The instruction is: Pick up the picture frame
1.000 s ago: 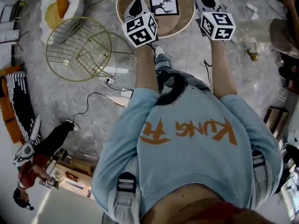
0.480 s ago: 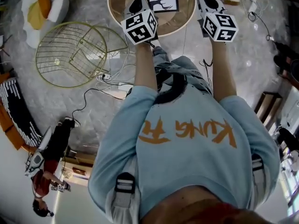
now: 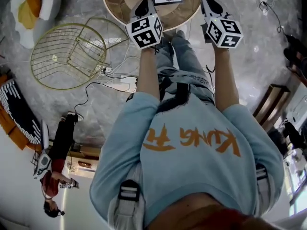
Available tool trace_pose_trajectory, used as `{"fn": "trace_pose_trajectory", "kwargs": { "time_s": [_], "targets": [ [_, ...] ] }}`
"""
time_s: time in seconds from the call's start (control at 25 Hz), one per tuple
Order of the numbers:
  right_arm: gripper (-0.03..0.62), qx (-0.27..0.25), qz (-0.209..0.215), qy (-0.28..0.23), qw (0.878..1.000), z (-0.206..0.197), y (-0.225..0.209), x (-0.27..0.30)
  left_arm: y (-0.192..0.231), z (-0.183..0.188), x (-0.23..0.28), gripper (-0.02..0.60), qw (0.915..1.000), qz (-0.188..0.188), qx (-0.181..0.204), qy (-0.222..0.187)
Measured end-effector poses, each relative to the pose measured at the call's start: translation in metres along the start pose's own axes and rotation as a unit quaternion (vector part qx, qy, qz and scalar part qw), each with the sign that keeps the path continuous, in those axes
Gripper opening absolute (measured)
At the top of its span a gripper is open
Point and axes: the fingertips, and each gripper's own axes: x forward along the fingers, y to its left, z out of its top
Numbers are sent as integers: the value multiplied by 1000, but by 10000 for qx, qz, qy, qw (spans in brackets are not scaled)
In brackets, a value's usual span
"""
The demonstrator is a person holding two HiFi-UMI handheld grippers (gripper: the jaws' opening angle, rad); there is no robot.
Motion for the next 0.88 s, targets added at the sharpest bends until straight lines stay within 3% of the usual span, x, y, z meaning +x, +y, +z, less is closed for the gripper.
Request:
{"fn": "trace_pose_trajectory", "kwargs": {
  "time_s": [0.2,0.88],
  "targets": [
    [-3,521,27,437,9977,-61,-16,16,-4,-38,23,20,9991,-20,272,335],
    [-2,531,393,1026,9925,-176,-40,95,27,-127,109,20,9954,21,561,779]
  ]
}}
